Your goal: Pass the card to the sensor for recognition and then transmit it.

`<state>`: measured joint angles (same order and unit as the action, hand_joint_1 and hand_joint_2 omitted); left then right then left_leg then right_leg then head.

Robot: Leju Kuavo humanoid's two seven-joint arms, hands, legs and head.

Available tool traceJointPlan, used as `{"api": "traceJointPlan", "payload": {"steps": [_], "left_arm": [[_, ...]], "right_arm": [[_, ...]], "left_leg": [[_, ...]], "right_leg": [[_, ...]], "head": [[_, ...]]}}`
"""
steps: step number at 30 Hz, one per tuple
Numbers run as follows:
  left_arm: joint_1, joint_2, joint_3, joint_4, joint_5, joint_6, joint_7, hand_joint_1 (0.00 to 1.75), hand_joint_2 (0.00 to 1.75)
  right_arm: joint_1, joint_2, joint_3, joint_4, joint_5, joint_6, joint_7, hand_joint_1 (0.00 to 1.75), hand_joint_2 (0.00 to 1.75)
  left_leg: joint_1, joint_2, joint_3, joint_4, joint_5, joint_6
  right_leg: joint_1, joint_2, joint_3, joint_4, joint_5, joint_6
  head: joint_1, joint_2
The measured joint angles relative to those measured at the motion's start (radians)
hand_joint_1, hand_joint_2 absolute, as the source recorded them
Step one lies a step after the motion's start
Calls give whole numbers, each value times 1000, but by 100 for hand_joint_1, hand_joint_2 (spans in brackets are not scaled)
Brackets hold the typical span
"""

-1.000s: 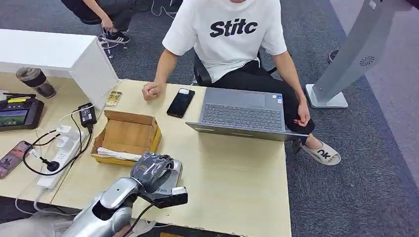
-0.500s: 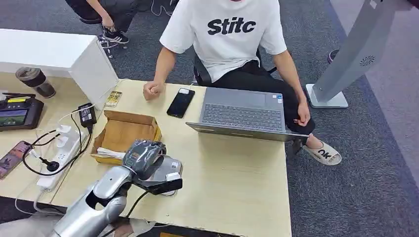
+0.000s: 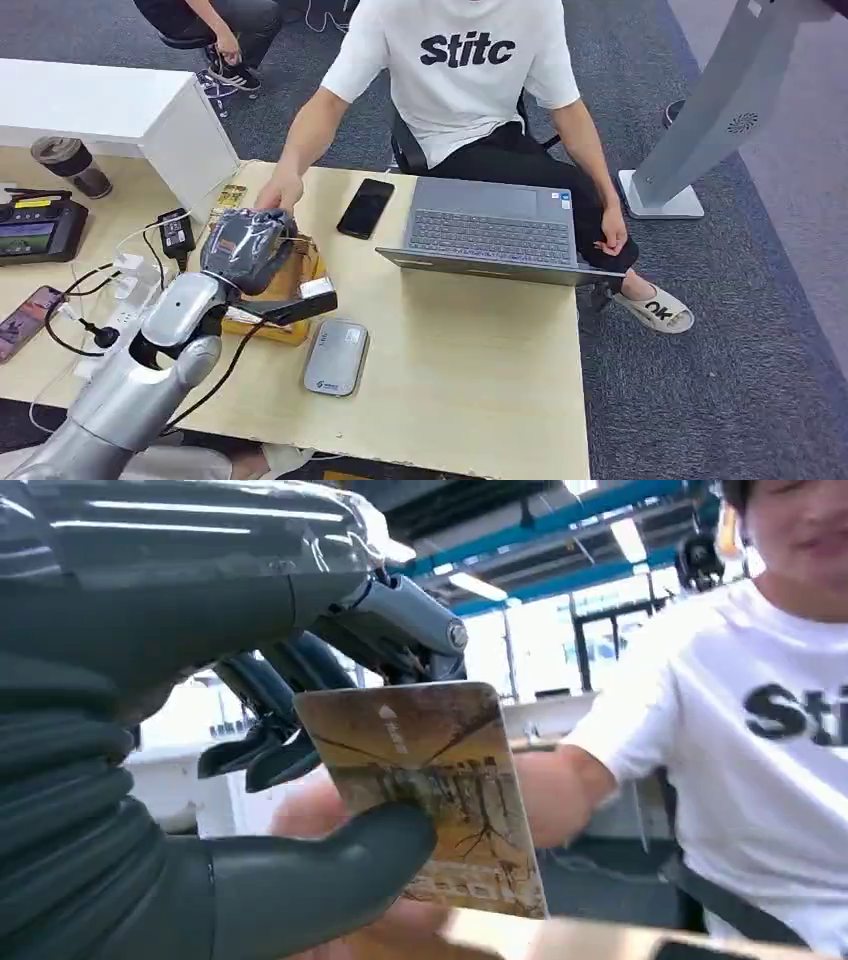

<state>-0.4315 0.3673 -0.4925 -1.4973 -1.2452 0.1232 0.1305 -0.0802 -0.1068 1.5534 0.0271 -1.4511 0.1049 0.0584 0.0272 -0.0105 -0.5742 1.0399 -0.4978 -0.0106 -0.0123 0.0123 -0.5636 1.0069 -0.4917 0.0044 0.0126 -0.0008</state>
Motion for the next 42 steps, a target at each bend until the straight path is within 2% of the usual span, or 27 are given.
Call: {"api": "traceJointPlan", "payload": {"steps": [4,7,18,19,20,22,23,28,29,32,39,42], "left_arm": [[-36,42,21,0,-94,18,49,175,175],[-60,68,48,3,-102,17,52,175,175],[-88,89,66,7,-124,19,74,175,175],[-91,95,70,7,-127,21,81,136,175],[-95,103,80,8,-127,24,86,0,175],[-102,118,111,10,-111,27,91,0,175],[-104,122,129,10,-103,35,93,0,0],[-108,122,221,9,-37,90,99,0,0],[-108,118,248,8,-20,115,98,0,175],[-107,107,303,2,-4,172,87,0,175],[-45,116,429,-15,55,194,46,0,175],[2,118,469,-39,74,226,12,0,175]], "right_arm": [[0,0,0,0,3,0,7,0,175],[0,0,0,0,3,0,7,0,175],[0,0,0,0,8,0,8,0,175],[-1,0,0,0,15,0,6,0,175],[-1,1,0,0,19,0,0,0,175],[0,4,0,0,19,0,0,0,175],[0,5,0,0,19,0,1,0,175],[-1,11,1,-1,15,0,25,0,175],[0,11,1,-1,15,0,31,0,175],[2,12,1,-1,14,0,36,0,175],[7,13,1,-1,15,0,51,0,175],[7,14,1,-1,14,0,48,0,175]], "left_leg": [[0,1,0,0,0,0],[0,1,0,0,0,0],[0,2,-1,0,-1,0],[0,3,-1,0,-1,0],[0,5,-1,0,-1,0],[0,7,-1,0,-1,0],[0,6,-1,0,-1,0],[1,7,-1,0,-1,0],[0,7,-1,0,-1,0],[0,6,-1,0,-1,0],[0,5,-1,0,-1,0],[0,5,-1,0,-1,0]], "right_leg": [[0,1,0,0,0,0],[0,1,-1,0,0,0],[0,2,-1,0,0,0],[0,4,-1,0,0,0],[0,5,-2,0,0,0],[0,7,-3,0,0,0],[0,7,-4,0,0,0],[0,7,-4,1,0,0],[0,7,-4,1,0,0],[0,6,-3,1,0,0],[0,5,-2,1,0,0],[0,5,-2,1,0,0]], "head": [[0,0],[0,0],[0,0],[0,0],[0,0],[-1,0],[-1,0],[0,0],[0,0],[0,0],[0,0],[0,0]]}}
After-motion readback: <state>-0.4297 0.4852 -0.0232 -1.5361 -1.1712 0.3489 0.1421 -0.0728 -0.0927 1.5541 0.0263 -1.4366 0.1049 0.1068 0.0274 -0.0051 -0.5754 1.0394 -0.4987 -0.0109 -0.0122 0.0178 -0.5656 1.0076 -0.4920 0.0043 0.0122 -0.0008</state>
